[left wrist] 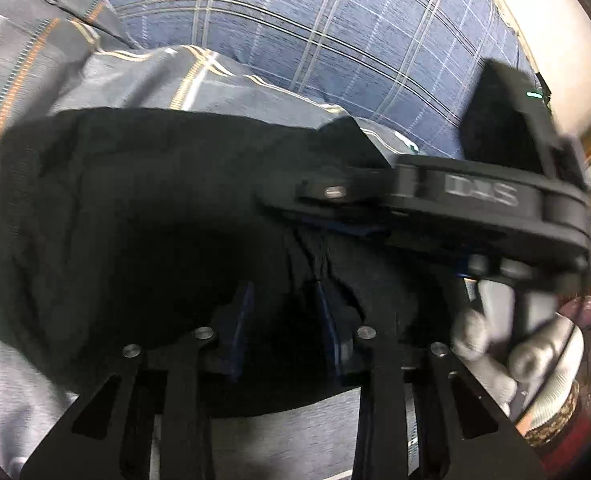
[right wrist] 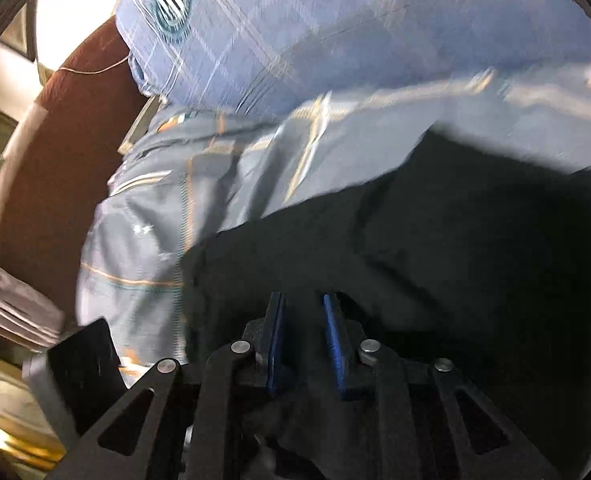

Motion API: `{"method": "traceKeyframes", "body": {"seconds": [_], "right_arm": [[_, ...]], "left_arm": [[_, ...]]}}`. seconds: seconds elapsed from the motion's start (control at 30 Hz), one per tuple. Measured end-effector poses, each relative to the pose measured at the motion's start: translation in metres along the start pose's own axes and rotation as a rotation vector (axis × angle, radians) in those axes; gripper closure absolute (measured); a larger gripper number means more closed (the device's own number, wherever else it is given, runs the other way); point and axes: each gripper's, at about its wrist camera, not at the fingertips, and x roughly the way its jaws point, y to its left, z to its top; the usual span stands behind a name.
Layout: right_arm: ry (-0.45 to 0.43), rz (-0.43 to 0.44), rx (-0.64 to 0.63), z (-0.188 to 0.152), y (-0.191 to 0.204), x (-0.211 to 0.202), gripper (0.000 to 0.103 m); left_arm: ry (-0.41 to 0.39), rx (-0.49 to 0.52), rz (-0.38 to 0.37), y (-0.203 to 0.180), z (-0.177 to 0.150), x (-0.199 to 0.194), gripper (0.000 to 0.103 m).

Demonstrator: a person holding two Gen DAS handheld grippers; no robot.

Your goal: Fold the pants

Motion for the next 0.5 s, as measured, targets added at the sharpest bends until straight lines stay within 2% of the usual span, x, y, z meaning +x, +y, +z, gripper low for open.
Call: {"method": "traceKeyframes", "body": {"seconds": [0.07, 0.13, 0.27, 0.33, 0.47, 0.5], "right_arm": [[-0.033, 0.017, 0.019, 0.004, 0.003, -0.001, 0.080], [-0.101, 0.075, 0.017, 0.002, 0.008, -0.023, 0.080], [-0.177, -0.067, -0.105, -0.026, 0.033, -0.068, 0.080], [-0.151, -0.108, -0.141, -0.045, 0.038, -0.072, 0.080], [-0.040, -0.086, -0.068, -0.073, 0.018, -0.044, 0.080], [-0.019, -0.069, -0.032, -0.079, 0.009, -0.030, 0.087]], "left_arm": [[-0.047, -0.008, 0.003, 0.011, 0.000, -0.013, 0.073], [-0.079, -0.031, -0.010, 0.024, -0.002, -0.024, 0.073], [-0.128, -0.086, -0.001, 0.052, -0.003, -0.041, 0.073], [-0.145, -0.113, -0.001, 0.061, -0.002, -0.045, 0.073], [-0.167, -0.130, 0.027, 0.065, -0.001, -0.050, 0.073], [-0.175, -0.127, 0.038, 0.063, -0.002, -0.051, 0.073]]}}
